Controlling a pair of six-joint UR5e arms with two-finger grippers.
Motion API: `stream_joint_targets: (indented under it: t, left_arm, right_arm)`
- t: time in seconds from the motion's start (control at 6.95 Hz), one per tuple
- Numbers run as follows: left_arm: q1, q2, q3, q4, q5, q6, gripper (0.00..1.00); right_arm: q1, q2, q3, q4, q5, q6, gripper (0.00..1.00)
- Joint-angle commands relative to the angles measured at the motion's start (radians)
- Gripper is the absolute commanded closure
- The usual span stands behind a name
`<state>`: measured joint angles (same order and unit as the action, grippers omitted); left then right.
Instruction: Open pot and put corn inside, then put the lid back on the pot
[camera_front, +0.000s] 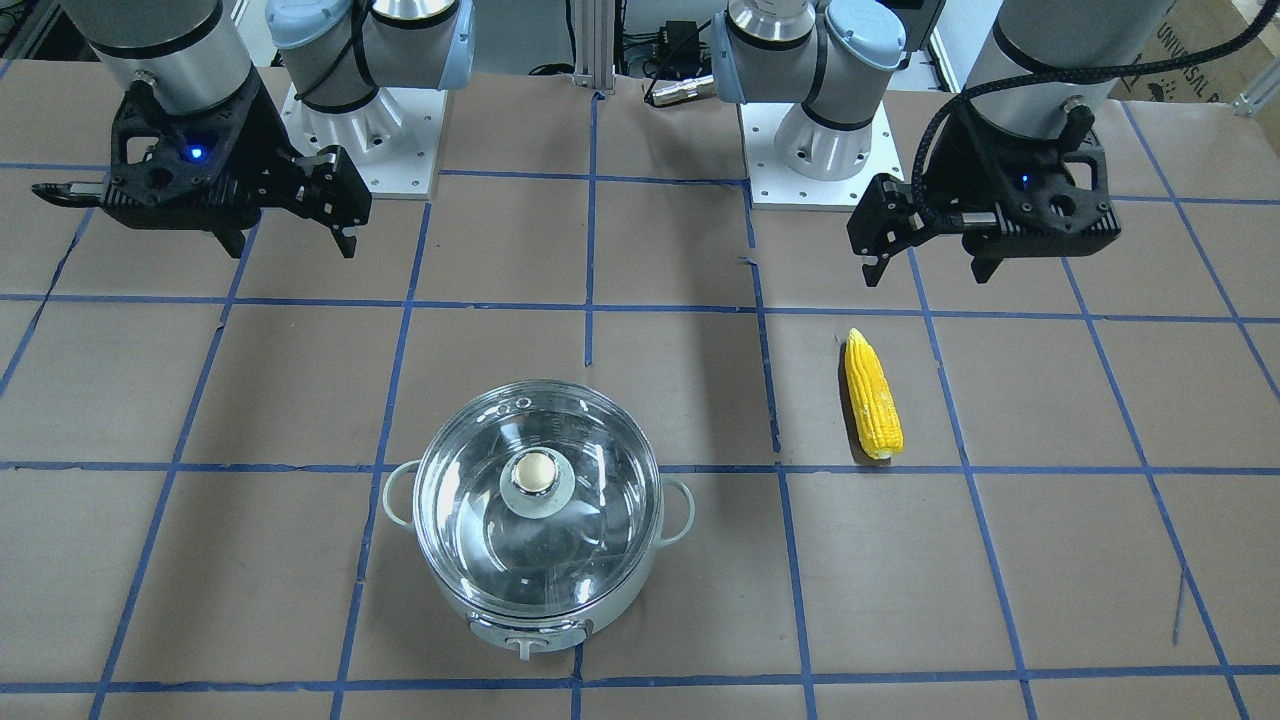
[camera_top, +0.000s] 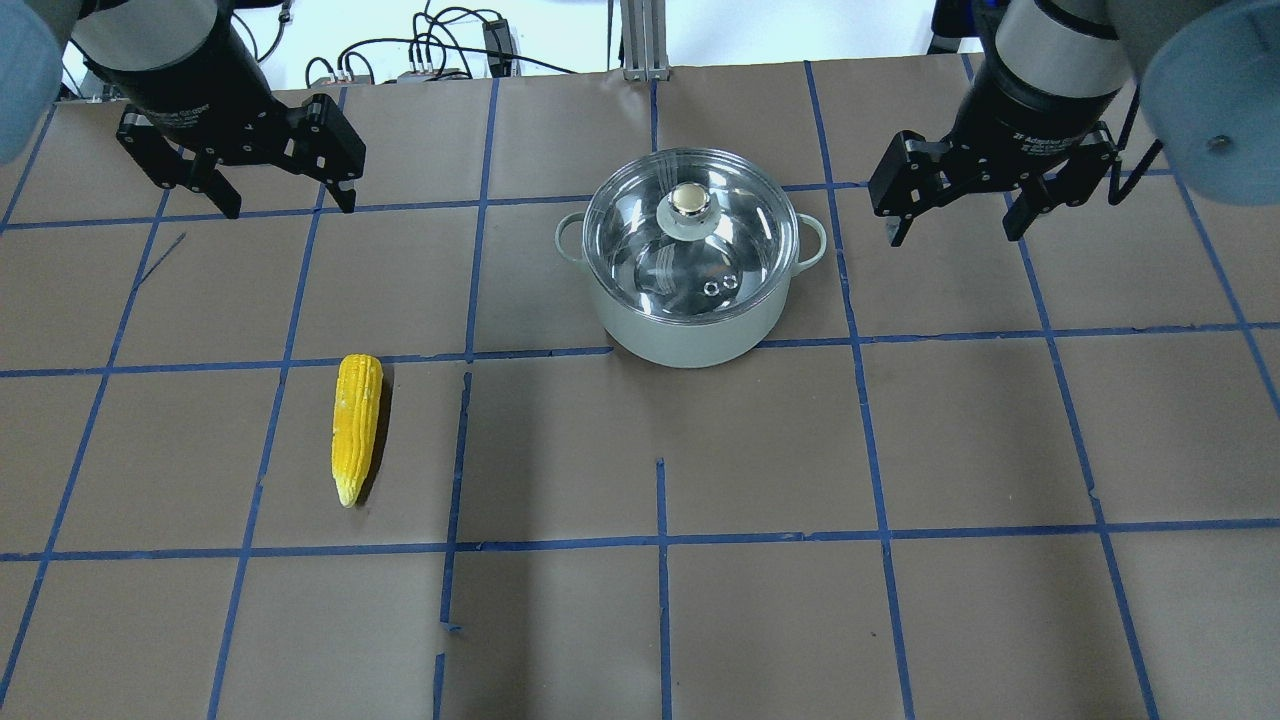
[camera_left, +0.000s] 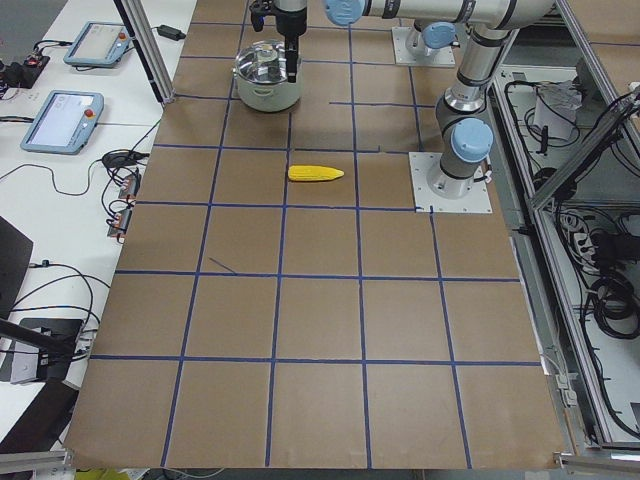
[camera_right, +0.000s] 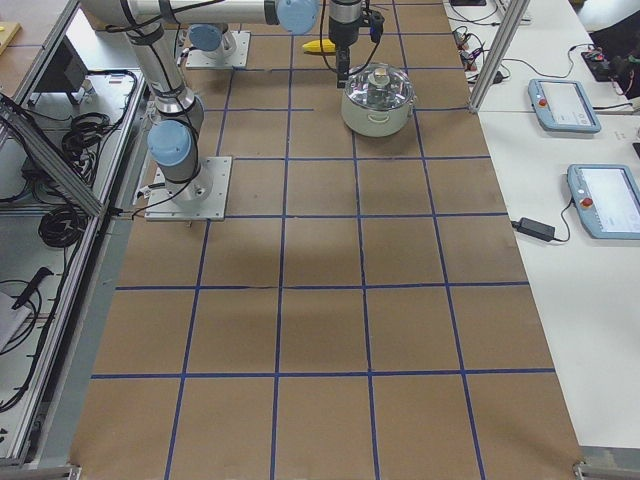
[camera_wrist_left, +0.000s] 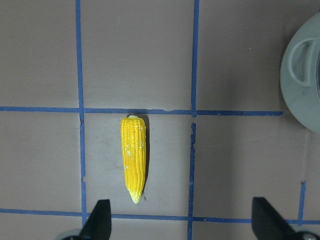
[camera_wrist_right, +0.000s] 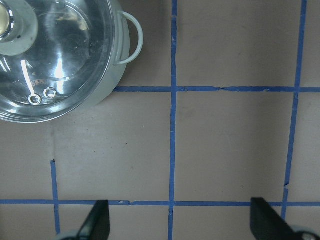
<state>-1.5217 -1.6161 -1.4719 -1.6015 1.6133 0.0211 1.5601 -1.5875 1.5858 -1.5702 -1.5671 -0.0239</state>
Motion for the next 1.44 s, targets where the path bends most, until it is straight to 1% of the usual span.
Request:
stream_joint_targets:
  t: [0.0, 0.29, 0.58, 0.72, 0.86, 1.01, 1.15, 1.3]
  left_arm:
    - [0.000, -0.002, 0.001, 0.000, -0.001, 0.000, 0.00]
    - [0.000, 0.015, -0.008, 0.000, -0.001, 0.000, 0.00]
    - [0.000, 0.009, -0.008, 0.000, -0.001, 0.000, 0.00]
    - [0.000, 0.008, -0.008, 0.000, -0.001, 0.000, 0.00]
    - [0.000, 0.007, -0.008, 0.000, -0.001, 0.000, 0.00]
    - [0.000, 0.002, -0.005, 0.002, -0.004, -0.001, 0.00]
    - [0.000, 0.018, -0.008, 0.000, -0.004, 0.000, 0.00]
    - [0.000, 0.018, -0.008, 0.000, -0.004, 0.000, 0.00]
  right_arm:
    - [0.001, -0.002, -0.010, -0.031, -0.025, 0.010, 0.01]
    - [0.001, 0.001, -0.001, -0.050, -0.025, 0.015, 0.01]
    - [0.003, 0.001, 0.000, -0.050, -0.019, 0.016, 0.01]
    - [0.006, 0.006, -0.001, -0.072, -0.016, 0.016, 0.01]
    - [0.018, 0.036, -0.007, -0.109, -0.014, 0.019, 0.01]
    - [0.055, 0.078, -0.016, -0.172, -0.022, 0.057, 0.01]
    - [0.102, 0.107, -0.024, -0.200, -0.025, 0.068, 0.01]
    - [0.129, 0.159, -0.056, -0.233, -0.024, 0.091, 0.01]
